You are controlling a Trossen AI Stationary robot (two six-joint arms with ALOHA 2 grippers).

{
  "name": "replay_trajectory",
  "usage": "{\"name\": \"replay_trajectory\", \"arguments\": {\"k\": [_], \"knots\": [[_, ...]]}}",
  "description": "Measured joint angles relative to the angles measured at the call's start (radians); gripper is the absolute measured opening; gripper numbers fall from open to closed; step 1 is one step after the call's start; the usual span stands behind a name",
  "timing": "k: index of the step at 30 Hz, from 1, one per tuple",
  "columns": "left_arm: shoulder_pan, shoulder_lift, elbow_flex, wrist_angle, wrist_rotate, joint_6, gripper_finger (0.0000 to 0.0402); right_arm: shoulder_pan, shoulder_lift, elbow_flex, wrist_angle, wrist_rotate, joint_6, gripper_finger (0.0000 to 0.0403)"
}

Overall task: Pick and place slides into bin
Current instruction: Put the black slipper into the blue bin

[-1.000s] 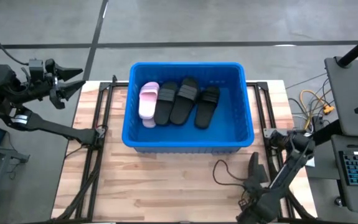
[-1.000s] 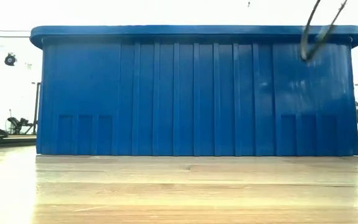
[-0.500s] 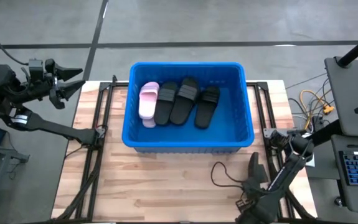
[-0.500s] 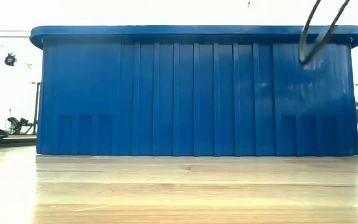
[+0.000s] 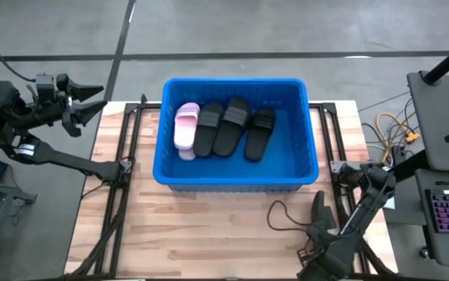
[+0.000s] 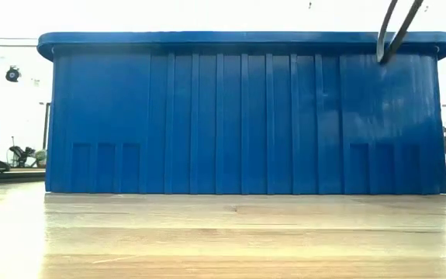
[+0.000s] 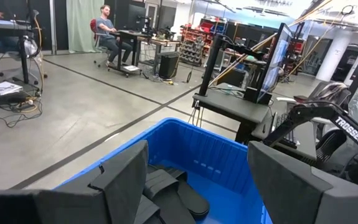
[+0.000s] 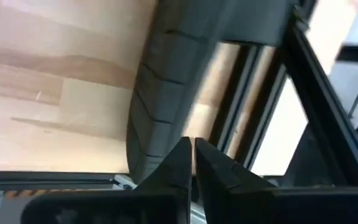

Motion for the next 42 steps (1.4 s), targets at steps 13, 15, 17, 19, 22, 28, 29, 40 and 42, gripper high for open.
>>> {"name": "replay_trajectory", "arguments": {"k": [13, 15, 17, 19, 22, 28, 29, 40, 42], "knots": [[0.000, 0.000, 0.000, 0.000, 0.000, 0.001, 0.0260, 0.045, -0.058, -0.073, -0.007, 0.072, -0.072, 0.0009], [0.000, 0.000, 0.000, 0.000, 0.000, 0.000, 0.0260, 0.052, -0.057, -0.114, -0.008, 0.026, -0.150, 0.0013], [0.000, 0.000, 0.000, 0.000, 0.000, -0.001, 0.0260, 0.052, -0.055, -0.138, -0.008, -0.036, -0.245, 0.0025], [0.000, 0.000, 0.000, 0.001, 0.000, -0.002, 0.0260, 0.050, -0.056, -0.144, -0.007, -0.051, -0.320, 0.0046], [0.000, 0.000, 0.000, 0.001, 0.000, -0.003, 0.0260, 0.048, -0.067, -0.144, -0.007, -0.010, -0.405, 0.0087], [0.000, 0.001, 0.000, 0.003, 0.000, -0.005, 0.0260, 0.040, -0.077, -0.141, -0.007, 0.122, -0.534, 0.0187], [0.000, 0.002, 0.000, 0.003, 0.000, -0.005, 0.0260, 0.040, -0.078, -0.143, -0.007, 0.129, -0.567, 0.0199], [0.000, 0.002, 0.000, 0.007, 0.000, -0.015, 0.0260, 0.041, -0.082, -0.204, -0.006, 0.108, -1.049, 0.0208], [0.000, 0.004, 0.000, 0.007, -0.001, -0.041, 0.0260, 0.041, -0.082, -0.204, -0.004, 0.122, -1.099, 0.0202]]}}
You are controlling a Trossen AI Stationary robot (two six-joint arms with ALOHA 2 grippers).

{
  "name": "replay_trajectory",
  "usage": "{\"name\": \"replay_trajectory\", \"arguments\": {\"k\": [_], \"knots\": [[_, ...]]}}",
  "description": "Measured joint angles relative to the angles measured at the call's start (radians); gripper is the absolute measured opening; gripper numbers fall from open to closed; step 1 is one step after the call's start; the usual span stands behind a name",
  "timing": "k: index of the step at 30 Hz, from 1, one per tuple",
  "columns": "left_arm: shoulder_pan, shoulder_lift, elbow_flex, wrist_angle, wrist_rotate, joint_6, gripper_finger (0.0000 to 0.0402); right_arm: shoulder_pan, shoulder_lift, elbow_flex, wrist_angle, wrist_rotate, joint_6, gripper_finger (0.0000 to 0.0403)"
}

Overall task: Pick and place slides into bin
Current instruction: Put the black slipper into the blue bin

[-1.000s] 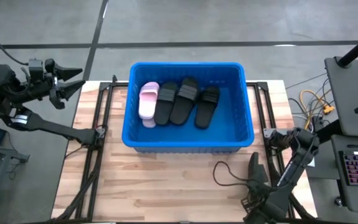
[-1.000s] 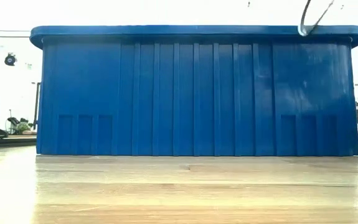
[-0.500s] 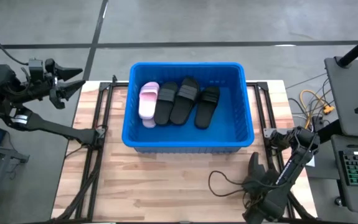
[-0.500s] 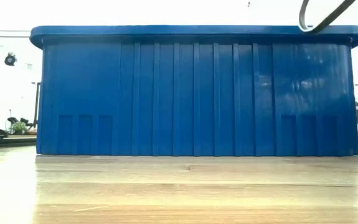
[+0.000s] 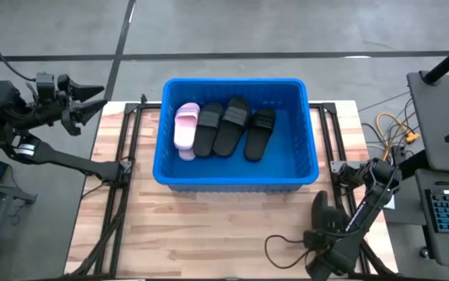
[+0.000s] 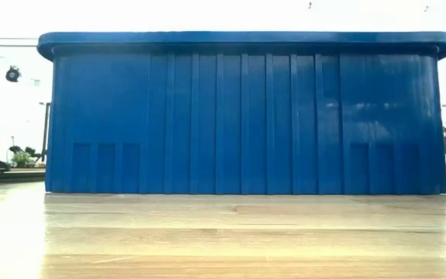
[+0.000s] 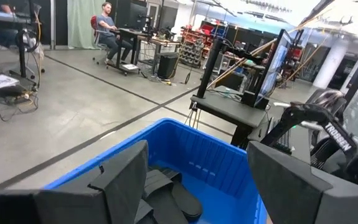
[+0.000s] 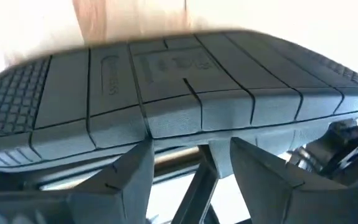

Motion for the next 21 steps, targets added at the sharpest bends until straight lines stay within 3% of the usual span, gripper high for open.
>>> {"name": "replay_trajectory", "arguments": {"k": [10, 14, 17, 21], "knots": [[0.000, 0.020, 0.001, 0.003, -0.003, -0.148, 0.0260, -0.009, 0.000, 0.036, 0.003, 0.246, -0.046, 0.0189], [0.000, 0.034, 0.001, 0.003, -0.003, -0.151, 0.0260, -0.018, 0.000, 0.037, 0.001, 0.264, -0.063, 0.0189], [0.000, 0.044, 0.001, 0.002, -0.003, -0.151, 0.0260, -0.025, 0.000, 0.037, 0.002, 0.267, -0.021, 0.0189], [0.000, 0.058, 0.000, 0.000, -0.002, -0.150, 0.0260, -0.020, -0.004, 0.037, -0.003, 0.349, 0.164, 0.0189]]}}
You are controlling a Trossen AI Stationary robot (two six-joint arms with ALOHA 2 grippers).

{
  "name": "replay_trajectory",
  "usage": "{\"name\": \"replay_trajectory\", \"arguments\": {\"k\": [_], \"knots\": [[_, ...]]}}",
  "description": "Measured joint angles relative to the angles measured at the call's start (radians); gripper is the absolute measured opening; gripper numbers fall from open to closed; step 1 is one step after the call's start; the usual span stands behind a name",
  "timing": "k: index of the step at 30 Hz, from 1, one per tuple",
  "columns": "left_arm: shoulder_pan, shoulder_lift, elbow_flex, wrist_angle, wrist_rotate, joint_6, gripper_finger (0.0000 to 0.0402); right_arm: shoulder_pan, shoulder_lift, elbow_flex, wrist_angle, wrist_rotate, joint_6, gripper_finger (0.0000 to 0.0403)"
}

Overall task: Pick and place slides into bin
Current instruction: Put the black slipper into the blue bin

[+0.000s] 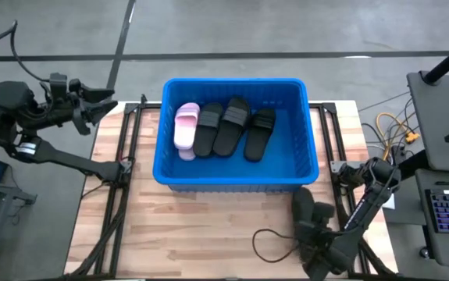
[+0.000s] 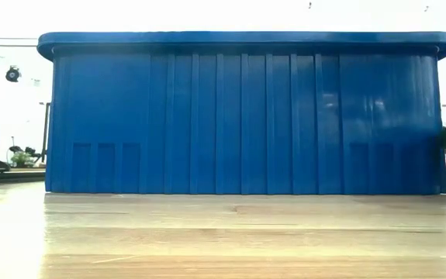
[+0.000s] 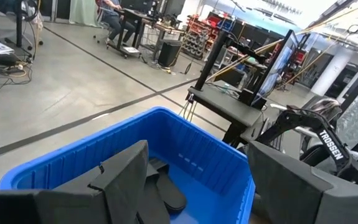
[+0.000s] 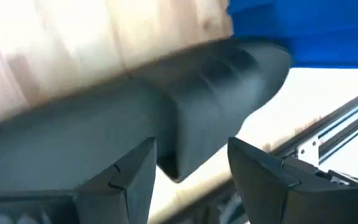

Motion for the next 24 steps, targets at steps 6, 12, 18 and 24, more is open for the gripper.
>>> {"name": "replay_trajectory", "arguments": {"k": [6, 12, 18, 24], "knots": [[0.000, 0.012, 0.000, -0.004, 0.000, 0.008, 0.0260, 0.045, -0.020, -0.002, 0.002, 0.151, 0.193, 0.0182], [0.000, 0.012, 0.000, -0.005, 0.001, 0.008, 0.0260, 0.138, -0.033, -0.024, 0.001, 0.252, 0.278, 0.0170], [0.000, 0.010, 0.000, -0.009, 0.002, 0.009, 0.0260, 0.212, -0.032, -0.122, 0.005, 0.279, 0.299, 0.0167], [0.000, 0.010, 0.000, -0.009, 0.003, 0.010, 0.0260, 0.202, -0.032, -0.179, 0.065, 0.297, 0.249, 0.0167]]}}
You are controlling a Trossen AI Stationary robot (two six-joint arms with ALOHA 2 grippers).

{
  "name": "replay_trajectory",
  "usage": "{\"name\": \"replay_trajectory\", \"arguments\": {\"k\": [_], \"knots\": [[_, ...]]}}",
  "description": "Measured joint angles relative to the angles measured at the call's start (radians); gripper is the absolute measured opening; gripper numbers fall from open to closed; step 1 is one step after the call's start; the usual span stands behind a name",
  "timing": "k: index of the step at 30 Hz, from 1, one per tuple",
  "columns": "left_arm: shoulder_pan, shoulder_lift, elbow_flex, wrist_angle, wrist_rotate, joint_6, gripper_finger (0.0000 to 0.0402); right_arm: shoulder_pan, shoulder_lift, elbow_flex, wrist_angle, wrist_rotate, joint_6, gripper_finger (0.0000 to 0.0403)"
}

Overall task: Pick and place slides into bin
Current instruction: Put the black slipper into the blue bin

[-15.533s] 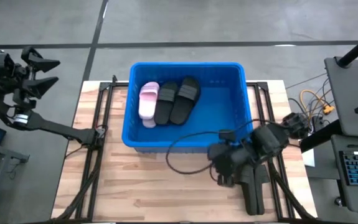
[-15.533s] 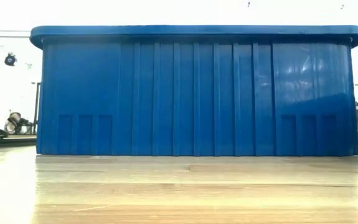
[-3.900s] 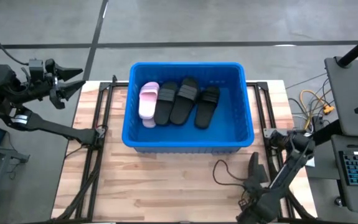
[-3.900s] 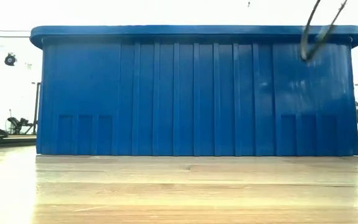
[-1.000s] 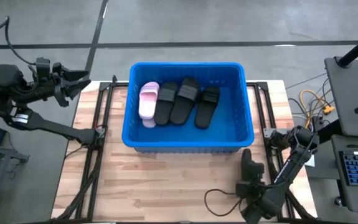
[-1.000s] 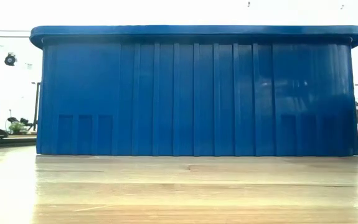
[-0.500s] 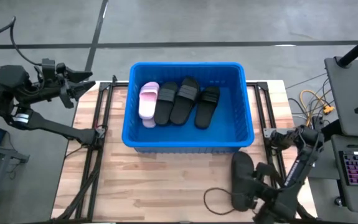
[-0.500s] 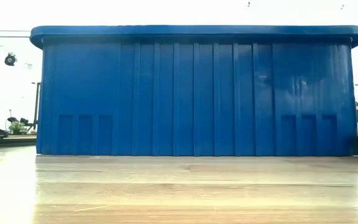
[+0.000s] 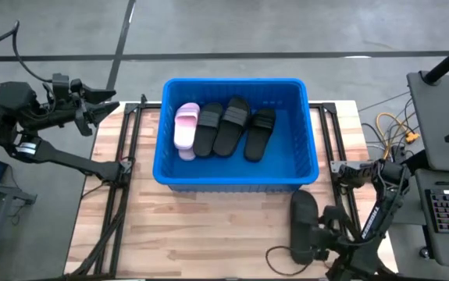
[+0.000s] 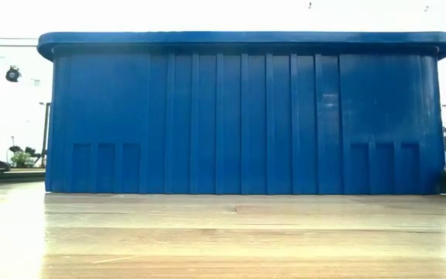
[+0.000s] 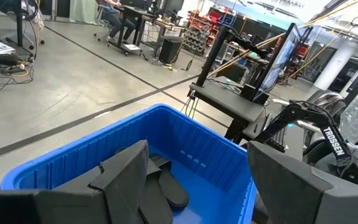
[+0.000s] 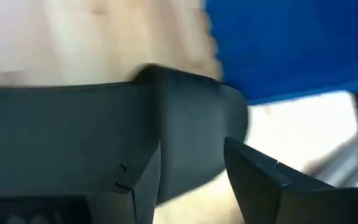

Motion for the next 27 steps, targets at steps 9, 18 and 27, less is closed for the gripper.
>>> {"name": "replay_trajectory", "arguments": {"k": [9, 18, 27], "knots": [[0.000, 0.000, 0.000, 0.000, 0.001, -0.001, 0.0260, -0.004, 0.009, -0.014, 0.221, 0.010, -0.272, 0.0166], [0.000, 0.002, 0.000, 0.000, 0.001, -0.003, 0.0260, -0.046, 0.044, -0.093, 0.226, 0.008, -0.286, 0.0166], [0.000, 0.001, 0.000, 0.001, 0.000, -0.008, 0.0260, -0.104, 0.040, -0.169, 0.213, 0.005, -0.247, 0.0162]]}}
